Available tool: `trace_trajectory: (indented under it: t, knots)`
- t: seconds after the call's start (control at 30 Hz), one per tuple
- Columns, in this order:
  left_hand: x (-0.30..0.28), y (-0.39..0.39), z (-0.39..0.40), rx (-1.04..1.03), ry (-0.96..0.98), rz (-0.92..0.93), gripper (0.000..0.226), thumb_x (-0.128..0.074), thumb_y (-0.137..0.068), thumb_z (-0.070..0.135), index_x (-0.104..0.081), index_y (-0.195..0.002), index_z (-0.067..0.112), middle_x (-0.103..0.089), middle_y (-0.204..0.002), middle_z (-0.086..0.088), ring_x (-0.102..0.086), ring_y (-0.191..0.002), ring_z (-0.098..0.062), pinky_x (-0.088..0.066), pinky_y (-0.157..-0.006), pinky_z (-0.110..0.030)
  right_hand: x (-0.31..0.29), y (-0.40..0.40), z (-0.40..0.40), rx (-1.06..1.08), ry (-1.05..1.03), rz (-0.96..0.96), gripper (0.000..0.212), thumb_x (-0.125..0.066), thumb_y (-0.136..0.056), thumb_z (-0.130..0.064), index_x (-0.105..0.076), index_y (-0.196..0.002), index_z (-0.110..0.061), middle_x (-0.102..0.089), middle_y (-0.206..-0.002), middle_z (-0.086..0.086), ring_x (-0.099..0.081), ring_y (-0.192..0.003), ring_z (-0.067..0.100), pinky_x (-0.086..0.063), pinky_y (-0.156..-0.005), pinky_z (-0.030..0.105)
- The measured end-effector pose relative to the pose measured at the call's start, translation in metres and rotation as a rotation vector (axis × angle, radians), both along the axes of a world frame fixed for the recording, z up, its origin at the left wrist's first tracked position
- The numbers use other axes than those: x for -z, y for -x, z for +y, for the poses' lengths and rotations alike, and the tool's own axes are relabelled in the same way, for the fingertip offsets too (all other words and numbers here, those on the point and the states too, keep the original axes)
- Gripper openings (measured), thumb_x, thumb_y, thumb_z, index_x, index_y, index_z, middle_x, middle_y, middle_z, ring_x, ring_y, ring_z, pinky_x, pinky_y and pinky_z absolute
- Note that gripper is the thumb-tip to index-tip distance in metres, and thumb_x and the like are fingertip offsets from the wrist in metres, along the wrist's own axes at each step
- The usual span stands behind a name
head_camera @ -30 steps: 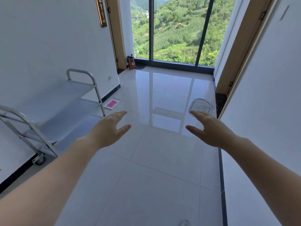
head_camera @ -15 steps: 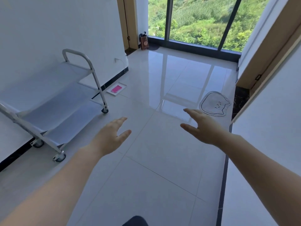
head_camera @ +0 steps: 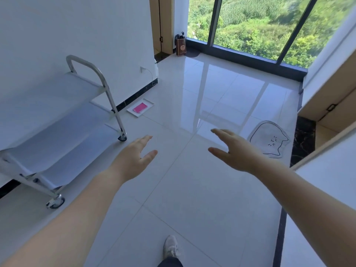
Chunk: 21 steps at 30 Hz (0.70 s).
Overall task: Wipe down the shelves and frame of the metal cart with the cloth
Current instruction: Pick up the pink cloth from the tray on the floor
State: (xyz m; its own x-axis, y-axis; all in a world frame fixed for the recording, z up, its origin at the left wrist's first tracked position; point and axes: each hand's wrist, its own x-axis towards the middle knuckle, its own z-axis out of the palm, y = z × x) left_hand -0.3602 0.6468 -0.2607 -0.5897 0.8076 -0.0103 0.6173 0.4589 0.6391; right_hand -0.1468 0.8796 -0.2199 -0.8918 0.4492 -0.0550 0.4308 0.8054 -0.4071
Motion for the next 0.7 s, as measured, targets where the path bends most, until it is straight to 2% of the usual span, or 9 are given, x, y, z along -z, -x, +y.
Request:
trace_trajectory:
  t: [0.1,0.23,0.4,0.57,0.7]
  knots:
    - [-0.001,0.045,0.045,0.032,0.033,0.013,0.058,-0.047,-0.091,0.046,-0.028,-0.143,0.027,-0.031,-0.149,0.008,-0.027,-0.136,-0.007,-0.02,-0.106,-0.022,0.002,0.036,0.044,0.014,0.0,-0.003,0.067,-0.043,-0.086,-0.062,-0.024,-0.144,-0.033,-0.032,-0.147,-0.014,-0.049,-0.113,0.007,-0.042,-0.094,0.029]
    - [0.0,0.092,0.1,0.053,0.052,0.017,0.058,-0.047,-0.091,0.045,-0.029,-0.143,0.026,-0.032,-0.149,0.006,-0.029,-0.135,-0.01,-0.021,-0.107,-0.024,0.008,0.069,0.101,0.063,0.02,0.027,0.068,-0.042,-0.083,-0.063,-0.028,-0.143,-0.033,-0.035,-0.145,-0.015,-0.049,-0.106,0.005,-0.042,-0.091,0.029]
    - [0.007,0.128,0.17,0.066,0.098,0.0,0.059,-0.047,-0.091,0.046,-0.028,-0.143,0.026,-0.032,-0.149,0.005,-0.032,-0.134,-0.011,-0.024,-0.109,-0.03,0.021,0.098,0.174,0.066,0.023,0.001,0.066,-0.044,-0.086,-0.06,-0.028,-0.143,-0.032,-0.035,-0.146,-0.014,-0.043,-0.126,0.01,-0.045,-0.097,0.036]
    - [0.017,0.153,0.246,0.007,0.085,-0.017,0.058,-0.046,-0.091,0.047,-0.028,-0.143,0.027,-0.032,-0.149,0.007,-0.032,-0.133,-0.01,-0.026,-0.108,-0.028,0.029,0.14,0.267,0.035,0.029,0.005,0.065,-0.044,-0.086,-0.059,-0.028,-0.143,-0.032,-0.033,-0.148,-0.013,-0.046,-0.123,0.012,-0.042,-0.096,0.03]
    - [0.023,0.162,0.301,-0.098,0.08,-0.072,0.058,-0.045,-0.091,0.048,-0.028,-0.143,0.028,-0.031,-0.149,0.009,-0.026,-0.136,-0.006,-0.019,-0.107,-0.023,0.03,0.176,0.345,-0.003,0.07,-0.01,0.065,-0.045,-0.086,-0.059,-0.029,-0.143,-0.031,-0.037,-0.146,-0.01,-0.056,-0.109,0.017,-0.046,-0.094,0.037]
